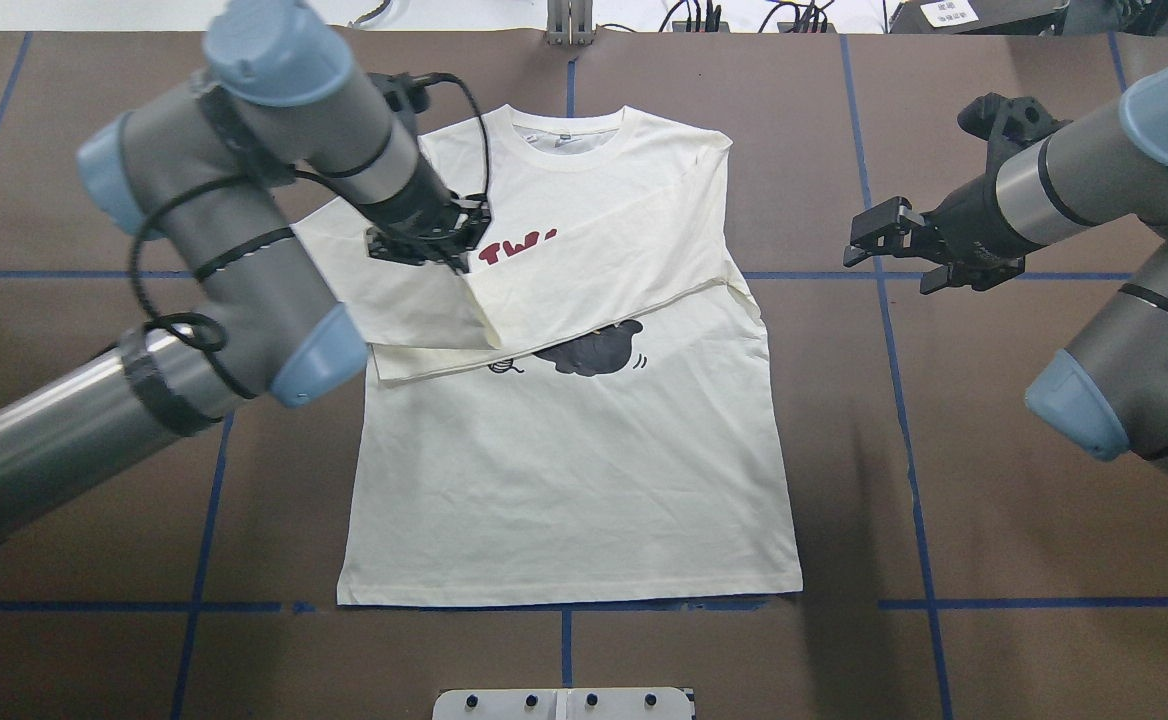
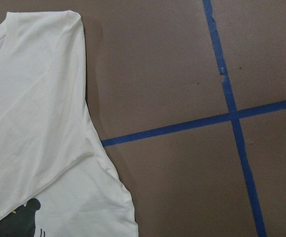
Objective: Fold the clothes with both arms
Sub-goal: 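Fold the grasped sleeve across the chest with the left gripper and release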
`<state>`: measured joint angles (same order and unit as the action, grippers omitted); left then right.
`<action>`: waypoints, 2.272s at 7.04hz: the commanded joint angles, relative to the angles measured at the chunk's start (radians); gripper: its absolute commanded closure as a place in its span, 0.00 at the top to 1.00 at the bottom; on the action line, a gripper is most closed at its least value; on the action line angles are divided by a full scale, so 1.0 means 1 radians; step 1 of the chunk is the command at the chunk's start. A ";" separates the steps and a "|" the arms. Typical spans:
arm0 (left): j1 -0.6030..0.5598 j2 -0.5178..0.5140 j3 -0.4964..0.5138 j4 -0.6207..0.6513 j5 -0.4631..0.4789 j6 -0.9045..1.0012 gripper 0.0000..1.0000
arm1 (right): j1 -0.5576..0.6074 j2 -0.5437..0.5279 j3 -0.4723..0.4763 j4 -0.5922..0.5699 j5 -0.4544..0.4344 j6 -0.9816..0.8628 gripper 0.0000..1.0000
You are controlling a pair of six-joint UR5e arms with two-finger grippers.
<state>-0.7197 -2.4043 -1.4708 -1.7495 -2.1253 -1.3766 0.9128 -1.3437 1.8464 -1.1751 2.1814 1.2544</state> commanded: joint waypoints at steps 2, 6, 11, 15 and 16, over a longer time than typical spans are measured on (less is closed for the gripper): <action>0.178 -0.320 0.402 -0.236 0.136 -0.272 0.00 | 0.002 -0.038 0.028 0.002 -0.008 -0.001 1.00; 0.243 -0.389 0.570 -0.422 0.224 -0.289 0.00 | 0.017 -0.112 0.085 0.000 -0.005 -0.025 1.00; 0.244 -0.394 0.618 -0.505 0.318 -0.315 0.19 | 0.049 -0.252 0.110 0.068 -0.012 -0.124 1.00; 0.195 -0.292 0.290 -0.266 0.244 -0.320 0.46 | -0.024 -0.249 0.123 0.138 -0.084 0.036 1.00; 0.180 -0.121 0.033 -0.189 0.237 -0.315 0.46 | -0.126 -0.247 0.145 0.146 -0.171 0.112 1.00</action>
<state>-0.5181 -2.6796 -1.1789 -2.0500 -1.8658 -1.6954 0.8821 -1.5915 1.9730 -1.0505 2.0913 1.2695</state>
